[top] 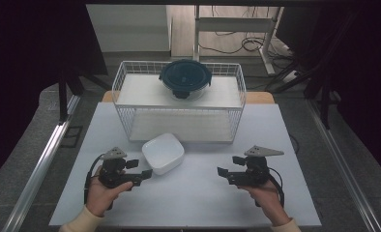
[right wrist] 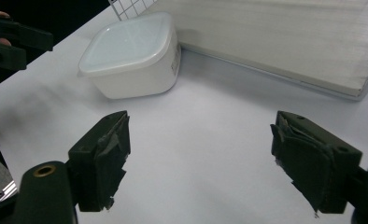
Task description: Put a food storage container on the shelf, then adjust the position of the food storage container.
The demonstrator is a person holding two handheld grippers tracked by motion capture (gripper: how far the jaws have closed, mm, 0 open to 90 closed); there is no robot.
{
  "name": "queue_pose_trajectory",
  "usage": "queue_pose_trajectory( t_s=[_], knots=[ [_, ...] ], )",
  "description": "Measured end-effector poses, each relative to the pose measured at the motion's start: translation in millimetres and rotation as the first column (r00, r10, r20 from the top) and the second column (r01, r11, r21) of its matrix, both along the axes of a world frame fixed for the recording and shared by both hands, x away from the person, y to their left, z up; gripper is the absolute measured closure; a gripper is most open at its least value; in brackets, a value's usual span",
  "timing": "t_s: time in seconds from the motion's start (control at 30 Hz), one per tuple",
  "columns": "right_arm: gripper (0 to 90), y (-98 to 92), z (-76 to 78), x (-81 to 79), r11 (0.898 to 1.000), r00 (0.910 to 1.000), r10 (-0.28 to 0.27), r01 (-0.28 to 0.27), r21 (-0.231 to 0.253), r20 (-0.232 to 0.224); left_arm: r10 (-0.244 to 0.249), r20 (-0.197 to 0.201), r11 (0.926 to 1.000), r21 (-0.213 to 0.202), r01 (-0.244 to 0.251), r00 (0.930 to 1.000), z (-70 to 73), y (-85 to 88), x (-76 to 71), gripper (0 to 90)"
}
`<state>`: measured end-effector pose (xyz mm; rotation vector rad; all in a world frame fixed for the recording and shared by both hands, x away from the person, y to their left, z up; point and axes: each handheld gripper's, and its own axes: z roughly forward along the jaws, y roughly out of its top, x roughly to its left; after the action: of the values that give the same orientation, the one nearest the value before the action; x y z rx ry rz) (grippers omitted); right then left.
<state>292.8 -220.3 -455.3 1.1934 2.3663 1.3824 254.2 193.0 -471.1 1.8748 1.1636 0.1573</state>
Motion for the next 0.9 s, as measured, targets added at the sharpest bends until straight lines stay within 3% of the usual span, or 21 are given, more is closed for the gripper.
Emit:
queue_pose_trajectory(
  t_s=[0.43,0.9],
  knots=[
    [20.6,1.5,-0.8,0.0,1.000,0.9999,0.012,-0.012,0.018,-0.001,0.017,0.018,0.9996,-0.024,-0.016,0.9997,10.6,8.3,-6.8,28.1],
    [20.6,-4.5,-1.9,-1.3,1.000,0.9997,-0.006,0.007,0.029,-0.023,0.052,0.008,0.9980,-0.038,-0.051,0.9986,14.5,21.2,1.1,32.6]
  ],
)
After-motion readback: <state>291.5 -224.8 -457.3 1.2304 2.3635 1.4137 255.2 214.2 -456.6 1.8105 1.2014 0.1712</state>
